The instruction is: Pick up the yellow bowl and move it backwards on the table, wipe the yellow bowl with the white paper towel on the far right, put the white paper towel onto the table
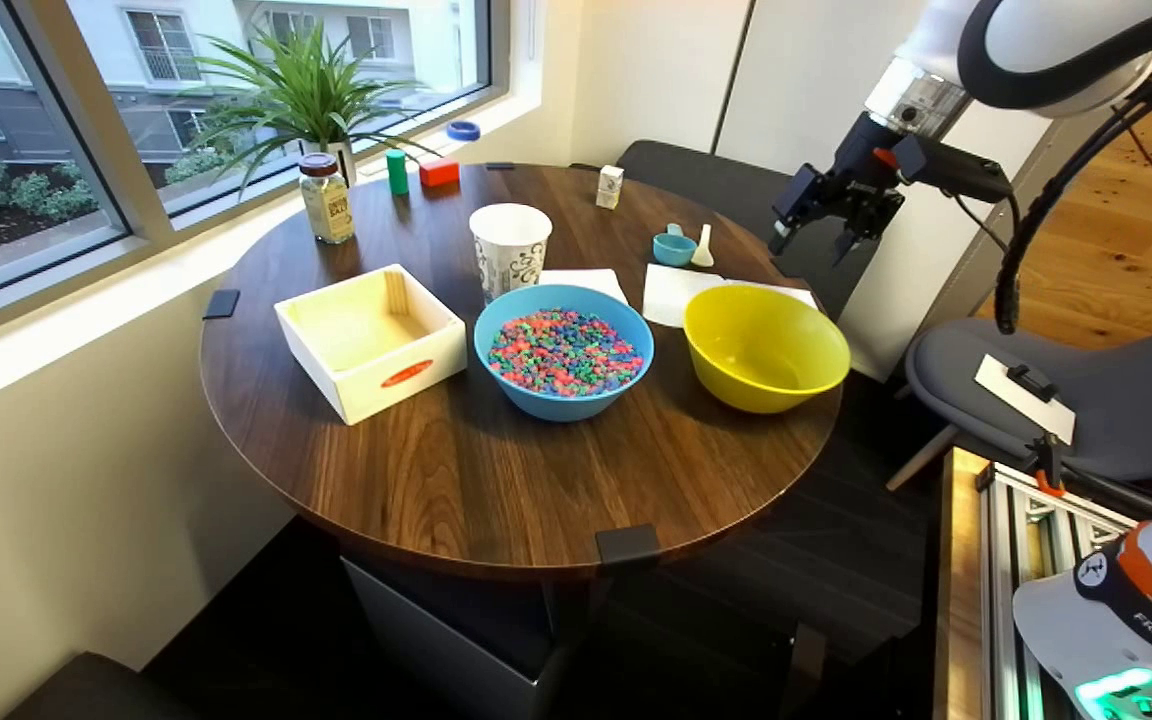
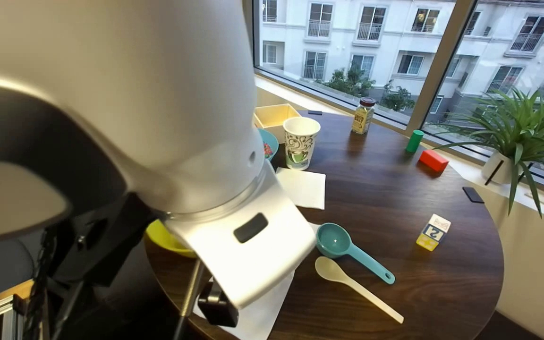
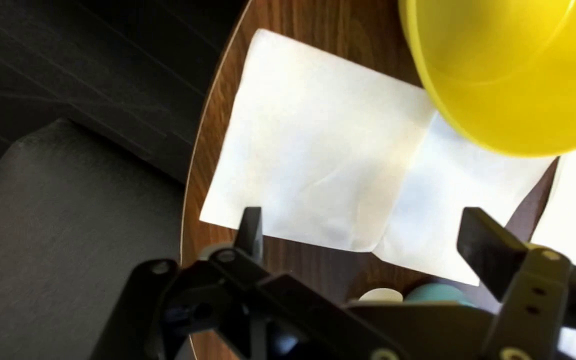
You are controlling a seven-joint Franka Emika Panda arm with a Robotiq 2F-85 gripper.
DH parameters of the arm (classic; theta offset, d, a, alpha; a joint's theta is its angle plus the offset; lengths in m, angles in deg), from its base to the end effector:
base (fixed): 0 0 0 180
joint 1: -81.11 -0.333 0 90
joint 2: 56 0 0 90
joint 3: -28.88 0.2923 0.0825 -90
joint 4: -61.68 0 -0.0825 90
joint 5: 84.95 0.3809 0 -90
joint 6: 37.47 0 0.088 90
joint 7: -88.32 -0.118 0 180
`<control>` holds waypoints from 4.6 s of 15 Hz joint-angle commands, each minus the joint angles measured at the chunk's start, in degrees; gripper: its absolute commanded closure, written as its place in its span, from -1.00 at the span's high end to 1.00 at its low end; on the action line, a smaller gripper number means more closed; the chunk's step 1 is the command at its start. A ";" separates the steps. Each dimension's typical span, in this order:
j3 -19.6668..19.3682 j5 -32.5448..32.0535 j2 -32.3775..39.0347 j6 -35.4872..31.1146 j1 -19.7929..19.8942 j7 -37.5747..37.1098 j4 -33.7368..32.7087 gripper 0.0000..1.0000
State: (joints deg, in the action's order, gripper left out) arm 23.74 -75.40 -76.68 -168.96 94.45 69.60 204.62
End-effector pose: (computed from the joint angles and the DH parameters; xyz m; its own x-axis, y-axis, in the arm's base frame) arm 0.4249 -0.1363 0.3996 0.7251 -0.6834 0.0850 -0.6575 -0.7237 -0.2097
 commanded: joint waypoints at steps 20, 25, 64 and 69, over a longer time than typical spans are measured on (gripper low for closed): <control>-0.75 -2.66 21.53 2.32 -4.47 -3.60 -14.27 -0.48; -0.46 -3.74 18.52 3.07 -5.25 -3.53 -13.70 -1.00; 5.26 -5.39 10.58 21.00 -12.44 8.72 -11.23 -0.99; 4.87 0.44 11.45 17.98 -13.05 12.73 -11.97 -0.99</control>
State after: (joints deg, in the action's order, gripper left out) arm 29.04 -78.09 -66.16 -149.68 81.94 80.00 193.67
